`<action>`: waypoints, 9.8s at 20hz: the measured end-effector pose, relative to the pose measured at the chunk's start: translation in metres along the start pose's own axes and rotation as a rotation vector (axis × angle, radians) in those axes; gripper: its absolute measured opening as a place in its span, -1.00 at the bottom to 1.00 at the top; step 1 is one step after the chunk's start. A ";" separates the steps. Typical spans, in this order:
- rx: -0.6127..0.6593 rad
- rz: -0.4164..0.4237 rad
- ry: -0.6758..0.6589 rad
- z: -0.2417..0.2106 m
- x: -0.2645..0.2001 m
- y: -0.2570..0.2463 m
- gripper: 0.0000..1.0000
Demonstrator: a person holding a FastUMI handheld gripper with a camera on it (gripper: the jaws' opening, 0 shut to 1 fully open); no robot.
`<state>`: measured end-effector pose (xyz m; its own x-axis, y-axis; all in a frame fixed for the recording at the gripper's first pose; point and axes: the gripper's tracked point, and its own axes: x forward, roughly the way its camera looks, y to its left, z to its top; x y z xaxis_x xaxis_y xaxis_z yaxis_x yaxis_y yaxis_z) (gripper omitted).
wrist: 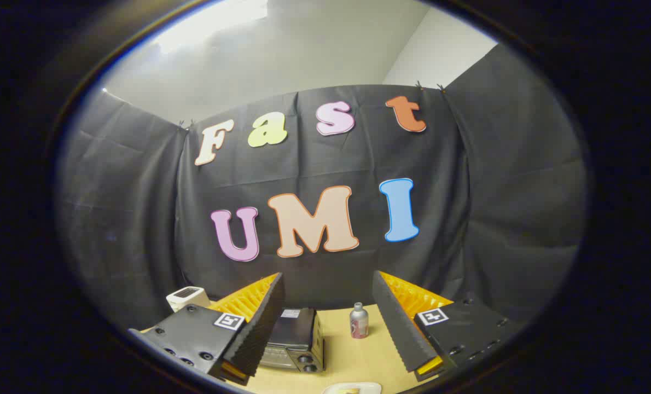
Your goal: Open the toaster oven, put the food inside, and close the toaster oven door.
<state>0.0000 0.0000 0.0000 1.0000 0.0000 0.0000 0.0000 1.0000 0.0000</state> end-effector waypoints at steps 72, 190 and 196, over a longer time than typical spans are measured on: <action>-0.035 0.154 0.125 -0.284 0.085 0.212 0.97; -0.013 0.116 0.373 -0.353 -0.099 0.141 0.85; -0.040 -0.059 0.377 -0.349 -0.106 0.054 0.85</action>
<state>-0.1063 0.0543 -0.3489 0.9282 -0.0654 -0.3664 0.0504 0.9975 -0.0505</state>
